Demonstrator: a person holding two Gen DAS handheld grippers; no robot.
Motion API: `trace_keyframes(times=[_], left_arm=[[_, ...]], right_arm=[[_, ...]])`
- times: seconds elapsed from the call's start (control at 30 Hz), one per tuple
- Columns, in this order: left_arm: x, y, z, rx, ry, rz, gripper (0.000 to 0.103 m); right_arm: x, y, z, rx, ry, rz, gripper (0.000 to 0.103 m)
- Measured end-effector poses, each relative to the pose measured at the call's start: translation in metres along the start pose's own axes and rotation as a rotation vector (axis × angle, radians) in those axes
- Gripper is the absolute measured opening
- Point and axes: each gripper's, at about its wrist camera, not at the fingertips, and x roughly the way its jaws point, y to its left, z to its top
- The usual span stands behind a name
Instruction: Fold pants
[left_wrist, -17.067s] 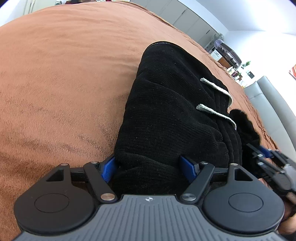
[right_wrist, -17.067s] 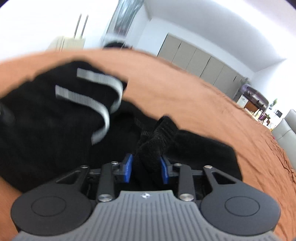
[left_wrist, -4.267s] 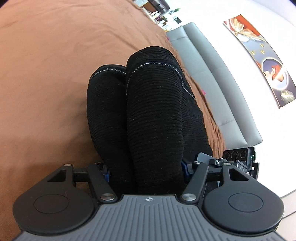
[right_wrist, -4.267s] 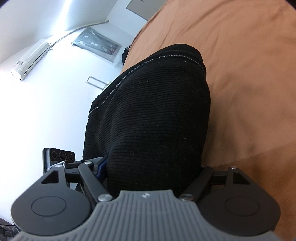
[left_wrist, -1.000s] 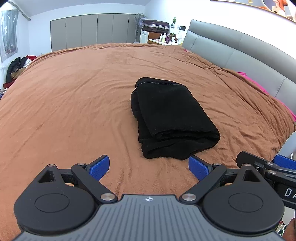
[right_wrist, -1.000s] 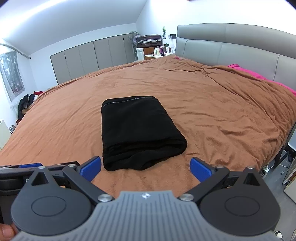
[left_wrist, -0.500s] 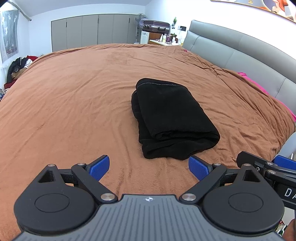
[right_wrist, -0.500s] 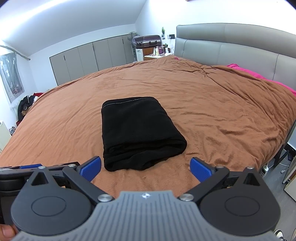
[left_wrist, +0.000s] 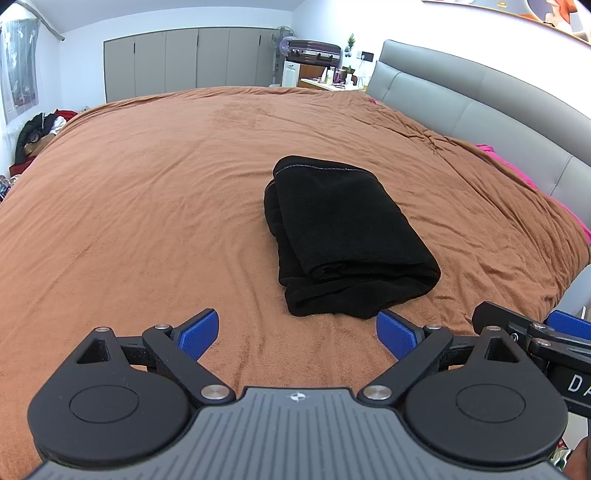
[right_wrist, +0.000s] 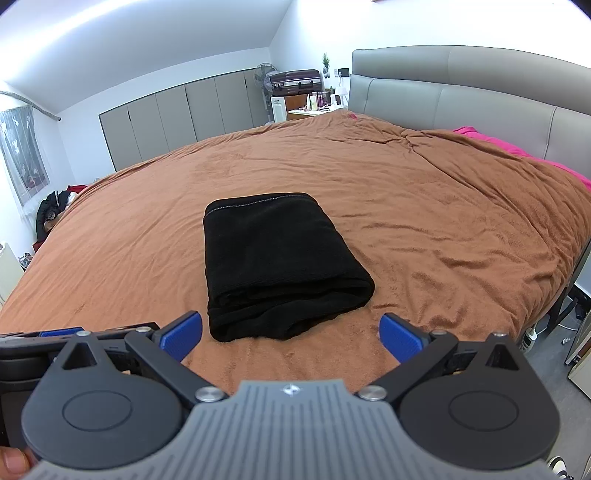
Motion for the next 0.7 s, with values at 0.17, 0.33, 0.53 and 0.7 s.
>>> trace_keyframes(times=[0.17,0.33,0.53,0.7], left_arm=[[-0.0003,0.0016,0.0011,-0.001,-0.001,0.003,0.103],[0.0002,0.0026,0.0012,-0.001,0.001,0.004,0.103],[0.0000,0.0028,0.0016,0.000,0.002,0.004,0.103],[-0.0002,0.0039,0.0012,-0.002,0.002,0.004,0.103]], right_arm=[[-0.0002,0.0007,-0.0004,0.001,0.002,0.001,0.098],[-0.0006,0.0007,-0.0001,0.000,0.002,-0.002,0.098],[-0.0003,-0.0023,-0.0003,0.004,0.006,-0.001,0.098],[-0.0007,-0.0036,-0.0006,0.006,0.009,-0.001,0.098]])
